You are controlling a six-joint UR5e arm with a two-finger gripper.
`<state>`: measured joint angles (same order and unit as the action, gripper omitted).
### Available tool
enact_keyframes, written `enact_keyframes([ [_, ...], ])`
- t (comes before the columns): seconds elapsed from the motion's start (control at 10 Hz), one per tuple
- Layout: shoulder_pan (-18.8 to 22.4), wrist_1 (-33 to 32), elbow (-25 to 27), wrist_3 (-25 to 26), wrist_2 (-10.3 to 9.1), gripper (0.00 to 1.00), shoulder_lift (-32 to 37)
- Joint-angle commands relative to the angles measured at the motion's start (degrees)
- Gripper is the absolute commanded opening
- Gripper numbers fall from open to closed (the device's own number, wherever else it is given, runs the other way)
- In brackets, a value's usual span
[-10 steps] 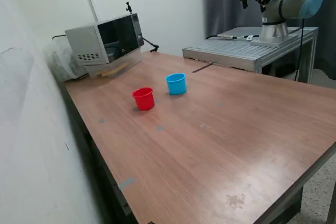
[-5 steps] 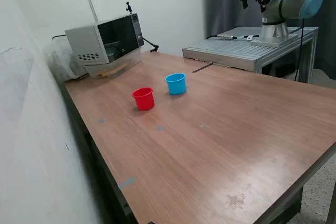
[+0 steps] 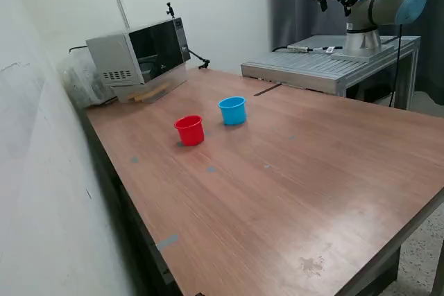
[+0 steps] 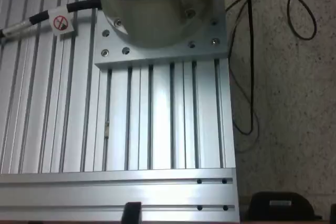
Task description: Place red objects in the red bin, and blue objects in the blue bin.
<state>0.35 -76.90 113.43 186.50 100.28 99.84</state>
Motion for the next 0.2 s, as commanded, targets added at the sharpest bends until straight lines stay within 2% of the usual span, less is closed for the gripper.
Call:
enact_keyframes([
  [0.0,0.0,0.0,0.0,0.0,0.00,1.00,0.0],
  [0.1,0.0,0.0,0.0,0.0,0.00,1.00,0.0],
])
